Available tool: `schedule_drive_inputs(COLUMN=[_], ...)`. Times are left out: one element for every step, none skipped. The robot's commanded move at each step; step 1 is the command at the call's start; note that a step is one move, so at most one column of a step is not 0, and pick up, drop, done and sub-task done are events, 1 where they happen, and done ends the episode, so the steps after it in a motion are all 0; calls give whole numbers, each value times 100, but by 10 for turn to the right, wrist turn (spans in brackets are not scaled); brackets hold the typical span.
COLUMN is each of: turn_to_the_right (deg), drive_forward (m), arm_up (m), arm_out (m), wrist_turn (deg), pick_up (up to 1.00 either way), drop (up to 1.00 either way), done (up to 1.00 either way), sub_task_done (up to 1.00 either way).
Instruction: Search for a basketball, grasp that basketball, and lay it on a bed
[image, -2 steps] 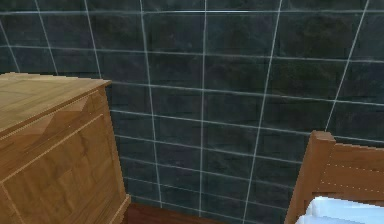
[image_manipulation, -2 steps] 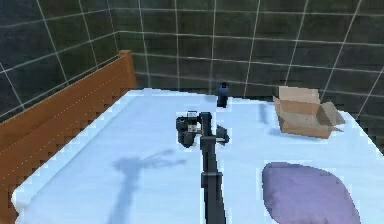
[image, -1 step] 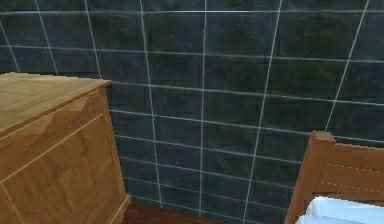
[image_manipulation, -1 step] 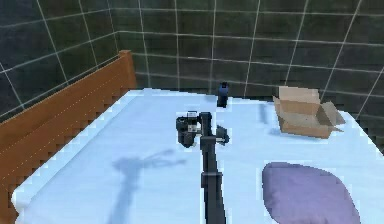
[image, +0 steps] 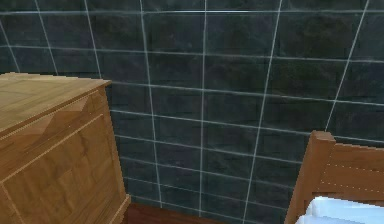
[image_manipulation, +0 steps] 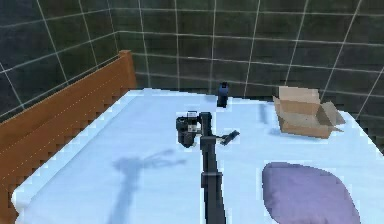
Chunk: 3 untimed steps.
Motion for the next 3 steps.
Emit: schedule_drive_inputs(turn_to_the_right=[0,0,0], drive_forward=[0,0,0], arm_up=[10,0,0], arm_out=[0,-8,0], wrist_turn=[0,0,0], pick_up=[0,0,0], drop=[0,0,0], done=[0,0,100], sub_task_done=[0,0,0])
